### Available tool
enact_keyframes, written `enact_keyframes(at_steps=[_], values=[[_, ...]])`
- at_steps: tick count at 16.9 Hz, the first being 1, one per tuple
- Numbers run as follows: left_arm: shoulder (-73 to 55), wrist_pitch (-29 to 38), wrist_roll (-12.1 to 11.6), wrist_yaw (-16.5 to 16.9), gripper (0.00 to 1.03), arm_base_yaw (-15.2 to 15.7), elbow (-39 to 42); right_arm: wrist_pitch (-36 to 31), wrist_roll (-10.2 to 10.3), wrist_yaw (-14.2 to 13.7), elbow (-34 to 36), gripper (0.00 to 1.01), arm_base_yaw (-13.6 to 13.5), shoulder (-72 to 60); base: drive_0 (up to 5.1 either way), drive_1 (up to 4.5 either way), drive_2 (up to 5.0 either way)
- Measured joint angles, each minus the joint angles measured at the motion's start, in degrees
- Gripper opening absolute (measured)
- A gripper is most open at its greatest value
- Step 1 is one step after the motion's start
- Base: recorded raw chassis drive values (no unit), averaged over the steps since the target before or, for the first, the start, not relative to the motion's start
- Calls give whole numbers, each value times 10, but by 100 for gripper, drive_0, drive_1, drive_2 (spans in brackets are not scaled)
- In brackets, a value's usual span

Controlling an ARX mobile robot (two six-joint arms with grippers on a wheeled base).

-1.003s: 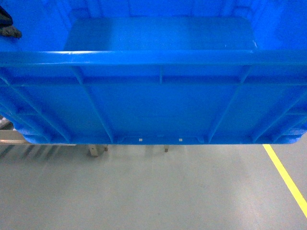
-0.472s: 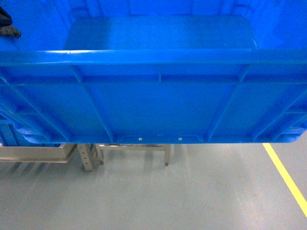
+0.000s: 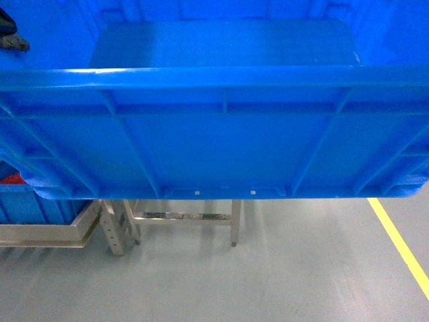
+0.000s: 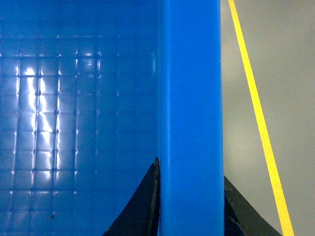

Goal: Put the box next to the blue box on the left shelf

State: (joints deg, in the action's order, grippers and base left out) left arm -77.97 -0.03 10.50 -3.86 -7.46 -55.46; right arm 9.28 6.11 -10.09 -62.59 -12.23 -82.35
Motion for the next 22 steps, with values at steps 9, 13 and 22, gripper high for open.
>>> enact_keyframes(at_steps=[9,13,22], values=[[0,-4,0,0,20,-2,0,5,0,0,0,21,2,0,-474,123,363],[0,-4,0,-1,20,-2,0,3,0,1,0,21,2,0,-480,143,352],[0,-4,0,0,20,-2,0,3,0,1,0,21,2,0,-490,138,338]])
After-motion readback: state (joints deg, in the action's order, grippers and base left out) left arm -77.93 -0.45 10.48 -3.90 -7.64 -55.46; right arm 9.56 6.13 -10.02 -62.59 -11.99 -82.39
